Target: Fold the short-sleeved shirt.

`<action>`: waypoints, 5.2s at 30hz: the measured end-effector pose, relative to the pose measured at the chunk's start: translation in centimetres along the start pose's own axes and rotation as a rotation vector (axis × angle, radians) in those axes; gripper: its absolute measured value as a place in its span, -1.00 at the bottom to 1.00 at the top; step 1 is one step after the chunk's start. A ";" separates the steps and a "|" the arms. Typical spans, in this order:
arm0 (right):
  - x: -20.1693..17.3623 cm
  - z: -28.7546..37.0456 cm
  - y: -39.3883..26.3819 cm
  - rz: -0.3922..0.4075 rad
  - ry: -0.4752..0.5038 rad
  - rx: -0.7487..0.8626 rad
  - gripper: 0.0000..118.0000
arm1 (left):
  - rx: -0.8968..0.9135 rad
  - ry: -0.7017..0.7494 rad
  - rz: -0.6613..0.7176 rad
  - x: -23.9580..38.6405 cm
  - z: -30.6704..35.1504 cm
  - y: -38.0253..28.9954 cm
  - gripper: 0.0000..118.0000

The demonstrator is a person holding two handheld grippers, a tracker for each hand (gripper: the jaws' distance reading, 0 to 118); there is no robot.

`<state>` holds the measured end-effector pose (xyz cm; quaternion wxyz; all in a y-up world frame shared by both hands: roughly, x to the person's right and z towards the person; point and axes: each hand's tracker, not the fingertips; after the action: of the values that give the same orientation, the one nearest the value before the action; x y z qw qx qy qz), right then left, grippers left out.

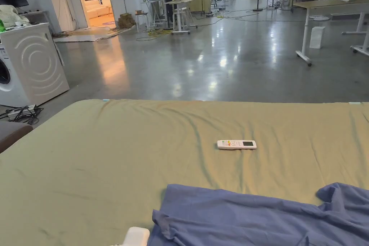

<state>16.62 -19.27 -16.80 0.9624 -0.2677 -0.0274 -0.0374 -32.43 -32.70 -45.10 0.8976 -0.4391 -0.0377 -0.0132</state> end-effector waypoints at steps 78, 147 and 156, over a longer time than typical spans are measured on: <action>-4.3 10.8 6.9 0.214 0.002 0.472 0.60 | 0.771 -0.115 -0.073 5.4 38.5 -5.8 0.37; -2.0 -2.3 0.6 0.083 0.080 -0.018 -0.99 | -0.264 0.055 -0.104 2.9 -5.4 7.3 -0.76; 6.1 -22.1 8.3 0.011 0.028 -0.328 0.58 | -0.341 -0.011 -0.022 0.9 -6.7 8.8 -0.76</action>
<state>24.10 -23.98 -39.54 0.9063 -0.4207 -0.0061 -0.0398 -30.61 -32.61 -56.05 0.8095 -0.5847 -0.0446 -0.0268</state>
